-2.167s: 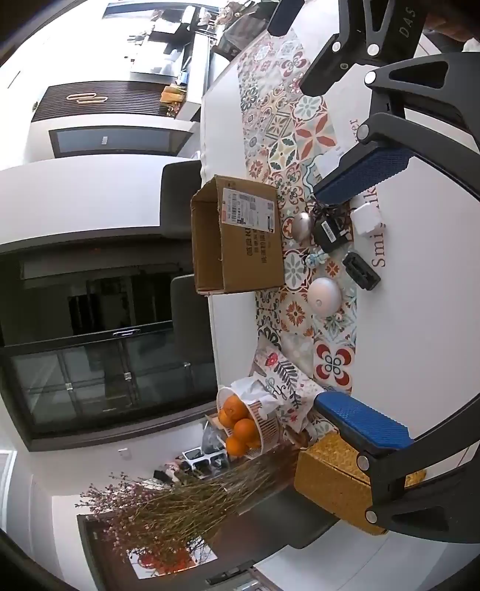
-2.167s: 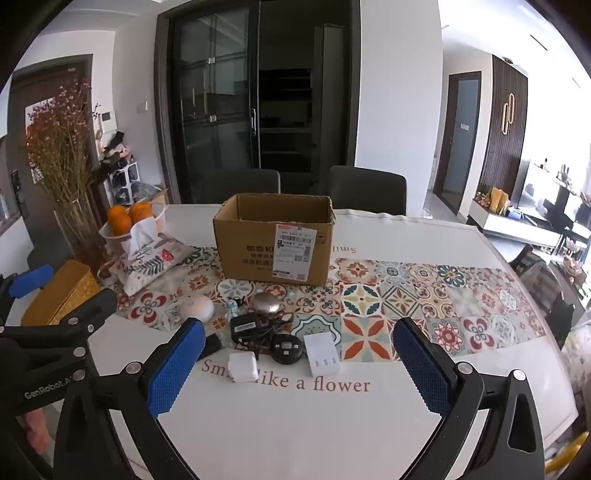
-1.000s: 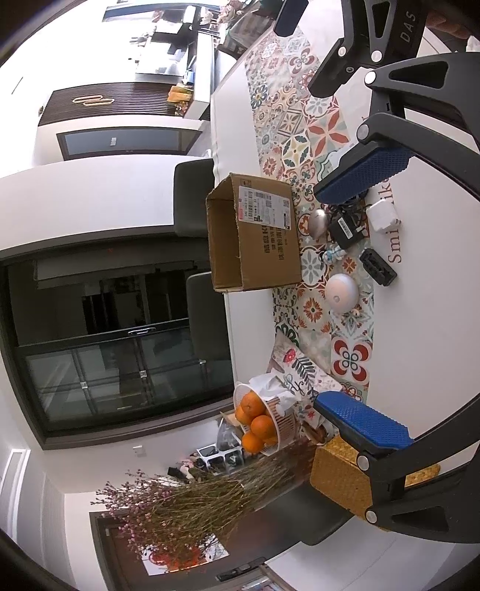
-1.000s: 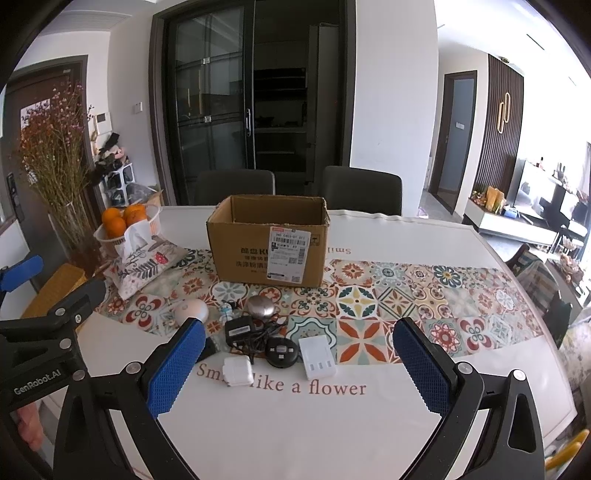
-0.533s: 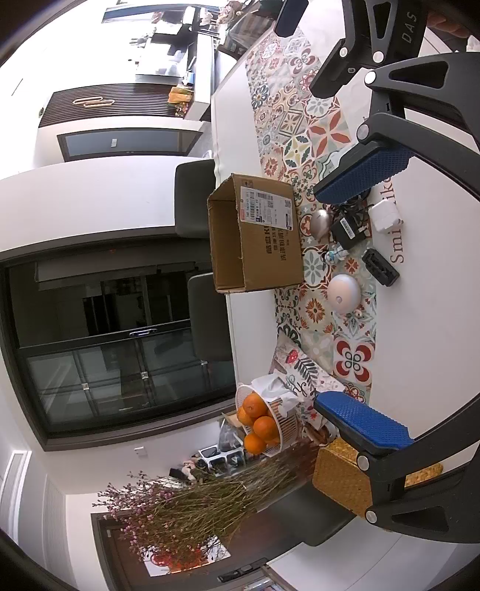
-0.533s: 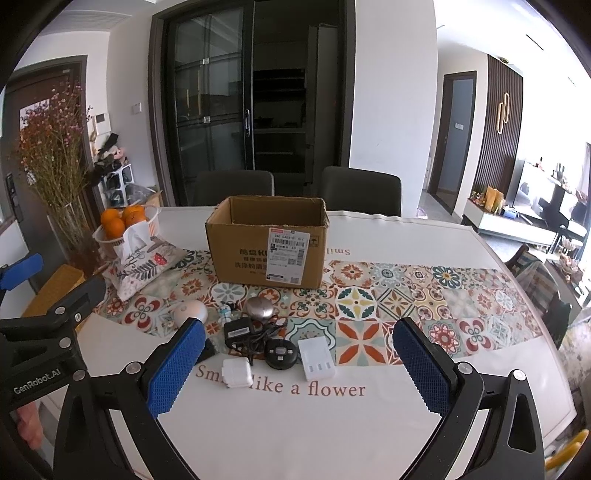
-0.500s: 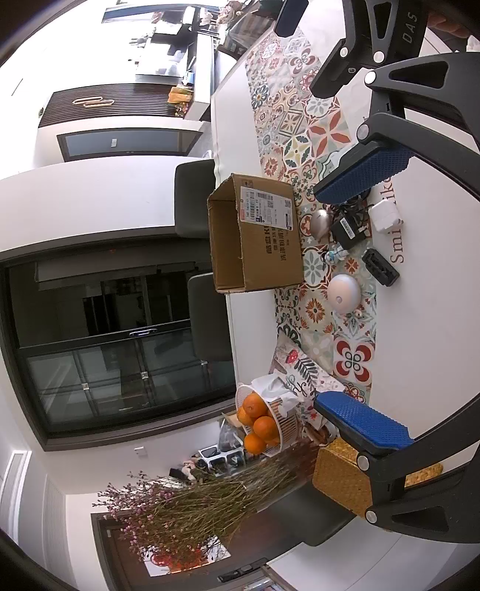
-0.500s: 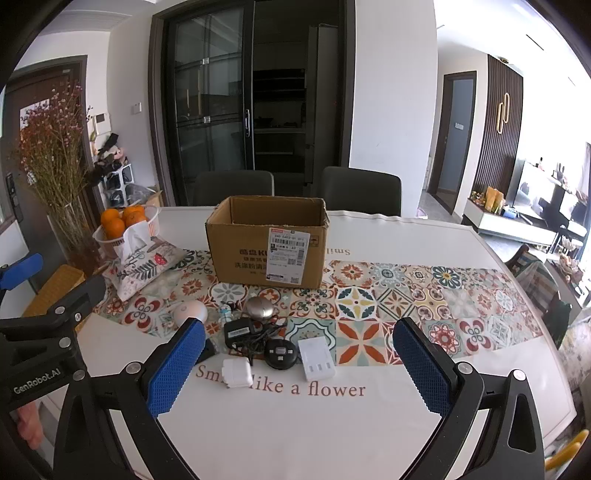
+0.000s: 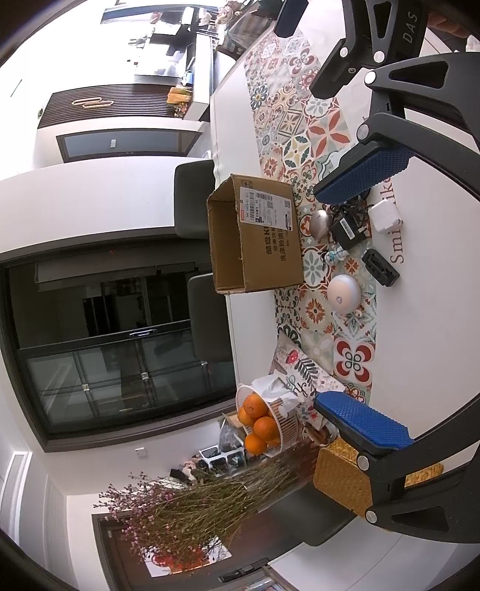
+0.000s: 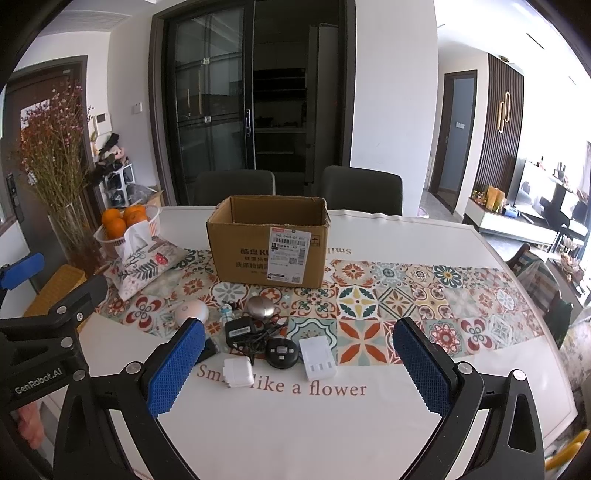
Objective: Organize rigid objects
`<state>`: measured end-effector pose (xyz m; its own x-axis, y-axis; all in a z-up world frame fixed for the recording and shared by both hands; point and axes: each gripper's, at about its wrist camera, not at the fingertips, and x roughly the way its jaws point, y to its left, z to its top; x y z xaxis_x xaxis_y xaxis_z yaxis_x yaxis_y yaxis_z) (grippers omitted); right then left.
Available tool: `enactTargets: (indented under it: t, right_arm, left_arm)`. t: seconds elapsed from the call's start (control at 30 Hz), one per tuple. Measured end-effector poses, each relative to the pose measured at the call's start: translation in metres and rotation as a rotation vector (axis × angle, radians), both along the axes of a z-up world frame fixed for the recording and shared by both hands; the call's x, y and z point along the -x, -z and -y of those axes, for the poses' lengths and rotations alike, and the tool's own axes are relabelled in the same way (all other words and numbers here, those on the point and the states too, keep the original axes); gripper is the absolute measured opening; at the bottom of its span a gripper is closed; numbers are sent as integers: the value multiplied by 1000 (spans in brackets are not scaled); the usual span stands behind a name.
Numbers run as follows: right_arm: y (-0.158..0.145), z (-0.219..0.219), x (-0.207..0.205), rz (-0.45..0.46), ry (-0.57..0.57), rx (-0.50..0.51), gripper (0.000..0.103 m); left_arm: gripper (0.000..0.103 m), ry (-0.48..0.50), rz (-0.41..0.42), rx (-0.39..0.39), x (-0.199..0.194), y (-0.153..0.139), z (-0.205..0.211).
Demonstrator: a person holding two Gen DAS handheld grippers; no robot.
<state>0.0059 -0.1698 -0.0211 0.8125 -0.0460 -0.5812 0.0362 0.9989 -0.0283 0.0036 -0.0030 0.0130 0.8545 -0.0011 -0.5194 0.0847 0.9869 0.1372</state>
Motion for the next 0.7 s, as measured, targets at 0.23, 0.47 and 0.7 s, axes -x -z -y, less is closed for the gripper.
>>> enactTargets:
  t: [0.23,0.47,0.7]
  right_arm:
    - [0,0,0,-1,-1,0,102]
    - [2,-2,0,-9,-2,-2,102]
    - [5,-4,-1,-24,-12,-5,102]
  left_arm:
    - [103,0,-2,-2,-1,0,0]
    - [103,-2,-10,3,-2,3,0]
    - [103,-2,-41,18,-5,10,-1]
